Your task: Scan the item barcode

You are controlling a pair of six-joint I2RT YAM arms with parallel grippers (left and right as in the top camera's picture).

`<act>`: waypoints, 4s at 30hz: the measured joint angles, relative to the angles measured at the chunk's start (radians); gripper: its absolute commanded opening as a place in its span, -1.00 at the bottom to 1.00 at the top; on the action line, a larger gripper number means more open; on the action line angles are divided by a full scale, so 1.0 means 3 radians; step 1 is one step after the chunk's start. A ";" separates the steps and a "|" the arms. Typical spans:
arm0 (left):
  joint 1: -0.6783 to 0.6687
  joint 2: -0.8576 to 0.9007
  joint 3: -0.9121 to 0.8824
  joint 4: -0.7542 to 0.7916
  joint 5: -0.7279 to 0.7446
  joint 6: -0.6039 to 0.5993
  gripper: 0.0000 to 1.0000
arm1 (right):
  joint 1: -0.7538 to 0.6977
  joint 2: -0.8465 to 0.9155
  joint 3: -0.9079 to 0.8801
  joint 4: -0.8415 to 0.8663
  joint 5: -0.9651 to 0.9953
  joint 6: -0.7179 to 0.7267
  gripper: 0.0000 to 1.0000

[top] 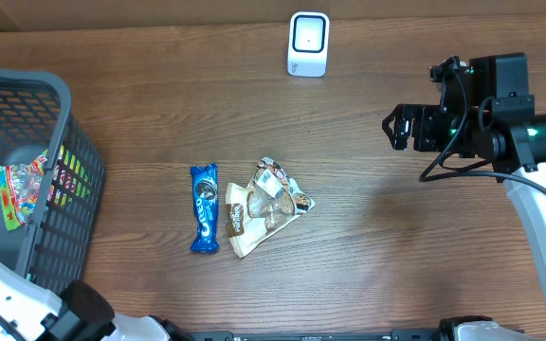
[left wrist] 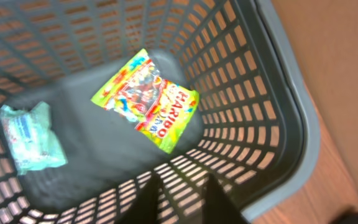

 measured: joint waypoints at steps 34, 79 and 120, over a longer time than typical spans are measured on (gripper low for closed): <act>0.0000 0.0599 -0.3530 0.3132 -0.0388 -0.0907 0.72 | 0.0000 0.0000 0.0000 -0.0010 0.0000 0.0000 1.00; -0.0045 -0.1030 -0.1990 0.1320 -0.0523 -0.0192 1.00 | 0.0000 0.0000 0.0000 0.0000 0.0000 0.0000 1.00; -0.0088 0.1209 -0.2551 0.2015 -0.0697 -0.0529 -0.57 | 0.0000 0.0000 0.0000 -0.0008 0.0000 0.0001 1.00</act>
